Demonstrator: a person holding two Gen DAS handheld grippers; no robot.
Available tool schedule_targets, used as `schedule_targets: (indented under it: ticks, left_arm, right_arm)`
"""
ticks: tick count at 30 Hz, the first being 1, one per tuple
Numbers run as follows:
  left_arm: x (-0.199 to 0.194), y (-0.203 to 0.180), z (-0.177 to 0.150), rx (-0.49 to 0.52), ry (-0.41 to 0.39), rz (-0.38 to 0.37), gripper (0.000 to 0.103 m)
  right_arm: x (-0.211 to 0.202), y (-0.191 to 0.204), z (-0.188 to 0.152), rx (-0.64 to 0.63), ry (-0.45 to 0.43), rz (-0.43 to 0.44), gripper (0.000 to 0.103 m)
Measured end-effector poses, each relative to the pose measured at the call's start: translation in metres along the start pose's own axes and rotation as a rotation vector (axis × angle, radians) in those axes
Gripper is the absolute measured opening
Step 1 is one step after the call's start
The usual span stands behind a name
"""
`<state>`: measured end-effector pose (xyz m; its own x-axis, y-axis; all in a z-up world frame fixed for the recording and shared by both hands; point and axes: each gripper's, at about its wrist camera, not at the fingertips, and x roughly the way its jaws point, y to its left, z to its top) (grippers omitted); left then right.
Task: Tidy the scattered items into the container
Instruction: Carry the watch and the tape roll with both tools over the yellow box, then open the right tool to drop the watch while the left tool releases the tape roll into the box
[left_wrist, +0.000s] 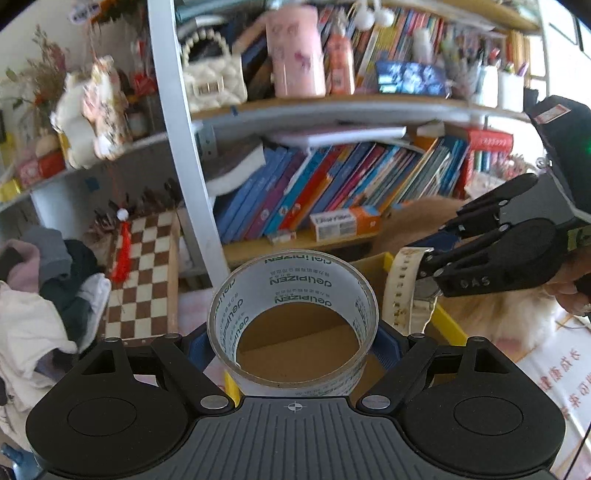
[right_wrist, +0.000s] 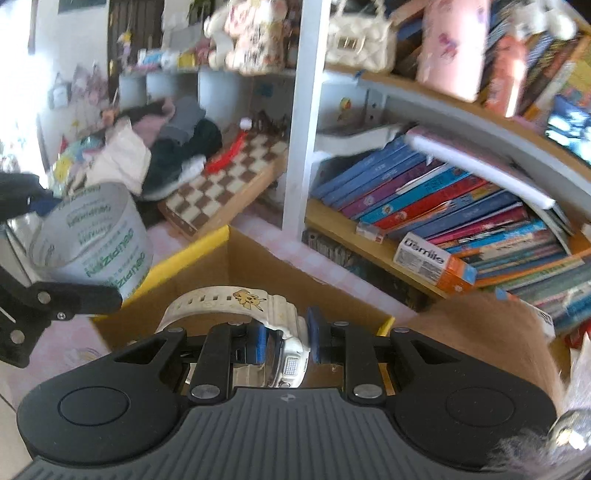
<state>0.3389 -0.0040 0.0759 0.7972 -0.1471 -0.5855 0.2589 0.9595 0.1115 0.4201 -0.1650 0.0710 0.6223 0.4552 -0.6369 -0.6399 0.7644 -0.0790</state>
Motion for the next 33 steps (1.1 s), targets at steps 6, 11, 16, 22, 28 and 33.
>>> schedule_targets:
  ticks: [6,11,16,22,28,33]
  left_arm:
    - [0.055,-0.008,-0.002,0.102,0.113,0.007,0.085]
    - [0.088,-0.011,-0.008,0.172,0.196,0.006,0.085]
    - [0.112,-0.011,-0.015,0.211,0.267,-0.009,0.085]
    - [0.129,-0.009,-0.021,0.224,0.323,-0.026,0.085]
    - [0.143,-0.012,-0.026,0.243,0.356,-0.034,0.085]
    - [0.150,-0.015,-0.023,0.249,0.367,-0.036,0.086]
  right_arm:
    - [0.062,0.002,0.001,-0.160,0.119,0.025,0.021]
    - [0.100,0.008,-0.007,-0.302,0.208,0.039,0.021]
    - [0.127,0.010,-0.011,-0.389,0.278,0.065,0.021]
    - [0.151,0.009,-0.015,-0.438,0.357,0.101,0.021]
    - [0.165,0.002,-0.017,-0.428,0.404,0.121,0.021]
    - [0.169,-0.003,-0.016,-0.421,0.414,0.124,0.021]
